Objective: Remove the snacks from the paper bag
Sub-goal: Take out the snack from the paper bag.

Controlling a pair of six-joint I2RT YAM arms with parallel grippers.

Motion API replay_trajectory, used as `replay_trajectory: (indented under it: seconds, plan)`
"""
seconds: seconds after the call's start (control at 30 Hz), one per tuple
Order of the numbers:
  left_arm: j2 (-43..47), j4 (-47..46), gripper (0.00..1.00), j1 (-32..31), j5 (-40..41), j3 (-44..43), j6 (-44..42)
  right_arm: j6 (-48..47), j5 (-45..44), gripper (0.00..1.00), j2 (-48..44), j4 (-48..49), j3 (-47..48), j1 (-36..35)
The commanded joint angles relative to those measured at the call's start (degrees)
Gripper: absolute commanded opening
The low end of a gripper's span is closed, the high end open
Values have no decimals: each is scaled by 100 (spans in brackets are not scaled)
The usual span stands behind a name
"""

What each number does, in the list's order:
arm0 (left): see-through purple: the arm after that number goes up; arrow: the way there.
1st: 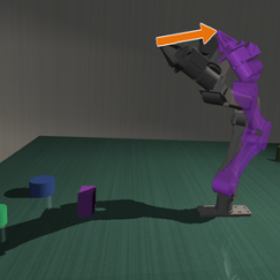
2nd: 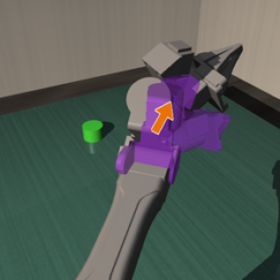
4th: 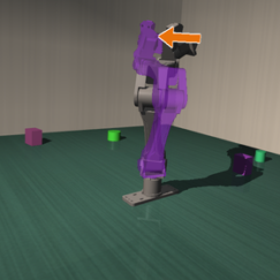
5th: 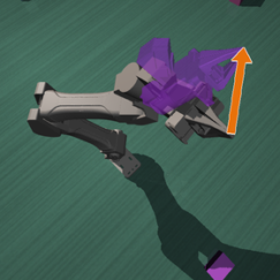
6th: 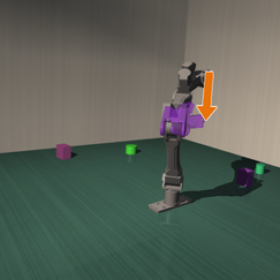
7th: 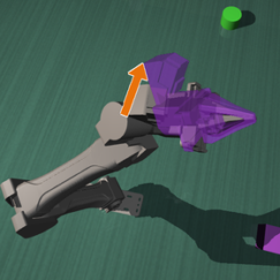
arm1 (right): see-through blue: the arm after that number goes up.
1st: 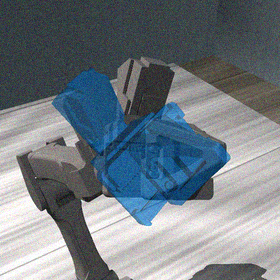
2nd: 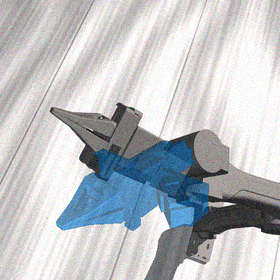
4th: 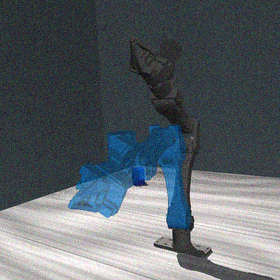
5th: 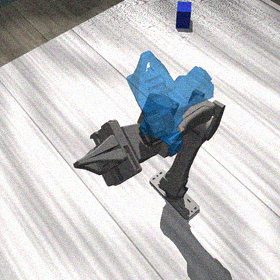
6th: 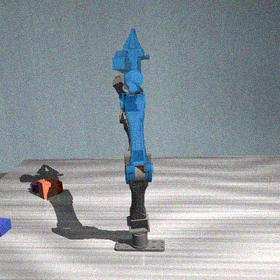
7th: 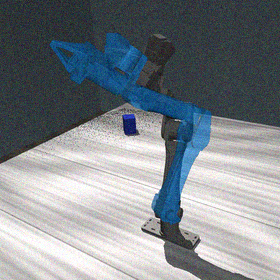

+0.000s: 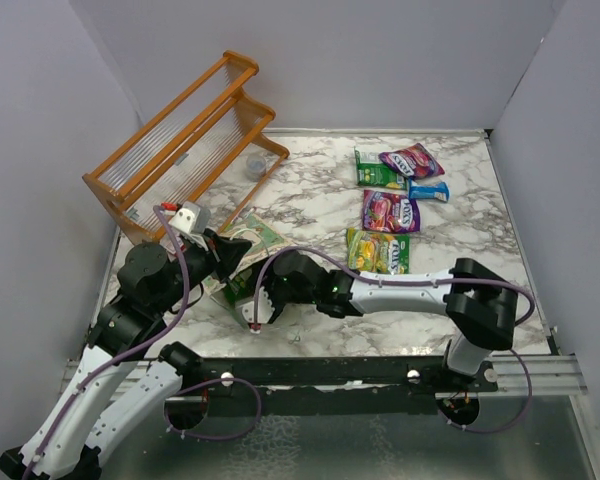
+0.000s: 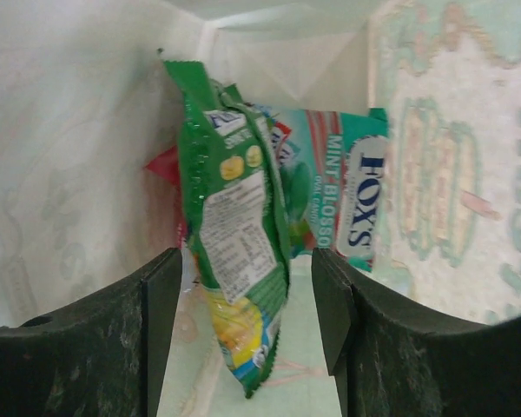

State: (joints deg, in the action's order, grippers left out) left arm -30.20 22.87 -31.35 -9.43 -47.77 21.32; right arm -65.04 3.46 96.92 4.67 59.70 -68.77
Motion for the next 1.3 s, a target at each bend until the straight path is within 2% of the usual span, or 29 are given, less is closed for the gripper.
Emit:
replay_trajectory:
  seconds: [0.0,0.33,0.47,0.63,0.87,0.93,1.27]
  plan:
    - [86,22,0,-7,66,-127,-7,-246,89,61,341,-231,167,152]
    - [58,20,0,-4,46,-164,-23,-339,-254,59,909,586,197,279]
    - [98,82,0,-5,85,-181,-32,-452,-525,50,1123,882,248,312]
    - [132,131,0,-10,117,-192,-37,-446,-504,31,1130,1196,252,312]
    - [131,145,0,-8,126,-200,-34,-317,-366,7,716,1347,86,312]
    - [131,152,0,-4,134,-189,-34,-243,-320,3,534,1342,30,314]
    - [119,88,0,-3,129,-116,12,269,217,1,-909,888,-490,312]
